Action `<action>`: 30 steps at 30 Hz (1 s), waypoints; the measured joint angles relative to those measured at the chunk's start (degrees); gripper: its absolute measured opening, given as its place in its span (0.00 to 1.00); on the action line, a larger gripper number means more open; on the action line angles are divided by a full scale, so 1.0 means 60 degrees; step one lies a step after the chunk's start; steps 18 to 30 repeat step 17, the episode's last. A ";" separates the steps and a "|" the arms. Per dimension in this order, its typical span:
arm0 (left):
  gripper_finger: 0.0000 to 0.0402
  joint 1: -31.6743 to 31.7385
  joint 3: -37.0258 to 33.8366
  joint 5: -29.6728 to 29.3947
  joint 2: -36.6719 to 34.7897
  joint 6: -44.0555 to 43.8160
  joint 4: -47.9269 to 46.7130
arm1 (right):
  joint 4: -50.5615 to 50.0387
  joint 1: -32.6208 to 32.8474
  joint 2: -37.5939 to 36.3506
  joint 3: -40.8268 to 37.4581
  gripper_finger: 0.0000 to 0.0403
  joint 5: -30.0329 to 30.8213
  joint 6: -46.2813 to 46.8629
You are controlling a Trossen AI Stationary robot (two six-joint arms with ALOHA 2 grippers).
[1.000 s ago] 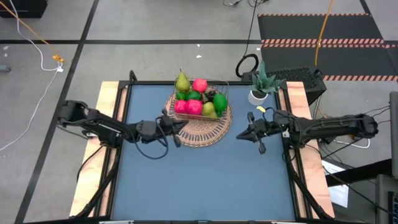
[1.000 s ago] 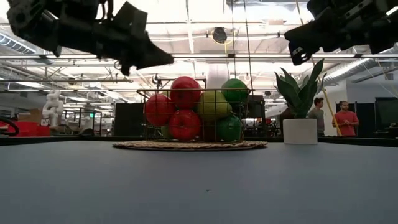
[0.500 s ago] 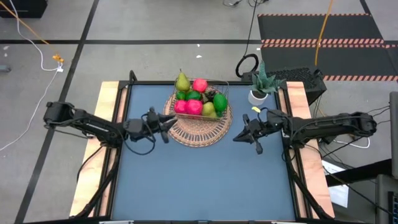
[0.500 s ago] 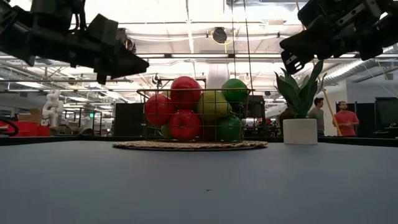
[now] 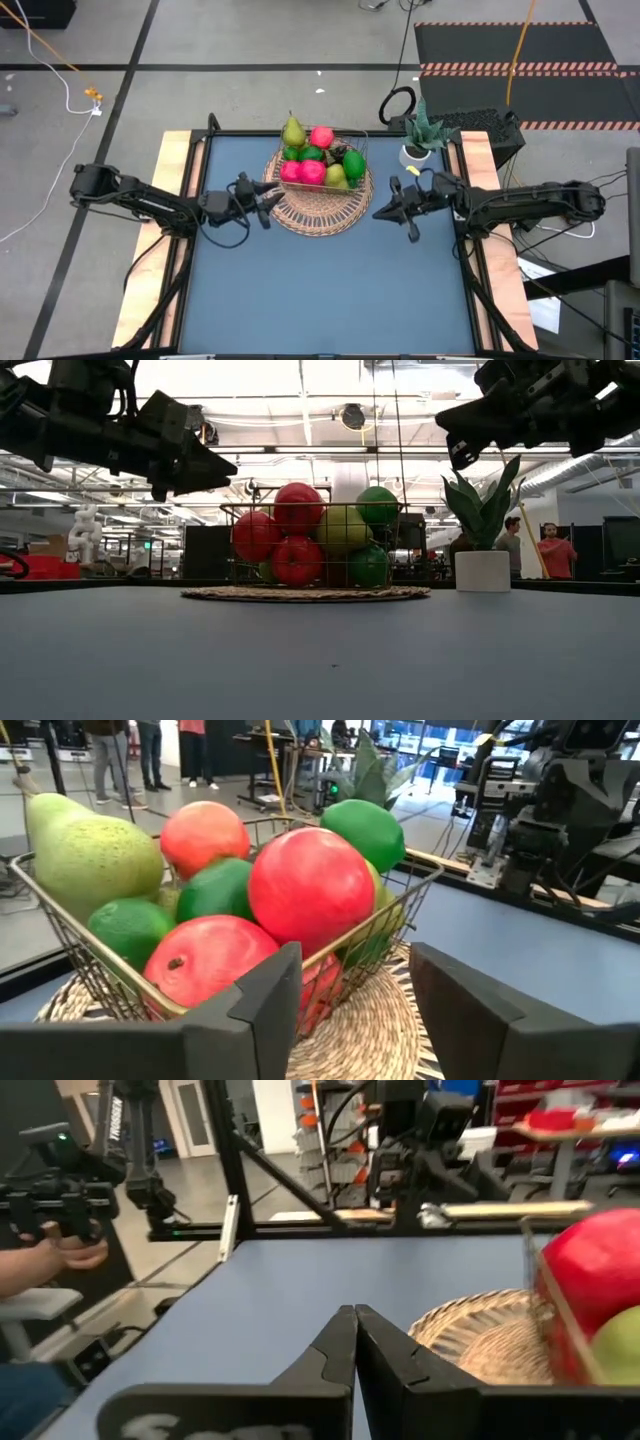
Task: Build produce basket
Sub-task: Return to Home Position
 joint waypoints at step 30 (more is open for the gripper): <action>0.56 -0.0073 0.0000 0.0012 0.0000 -0.0053 -0.0011 | -0.0009 -0.0142 0.0000 0.0000 0.00 -0.0002 -0.0829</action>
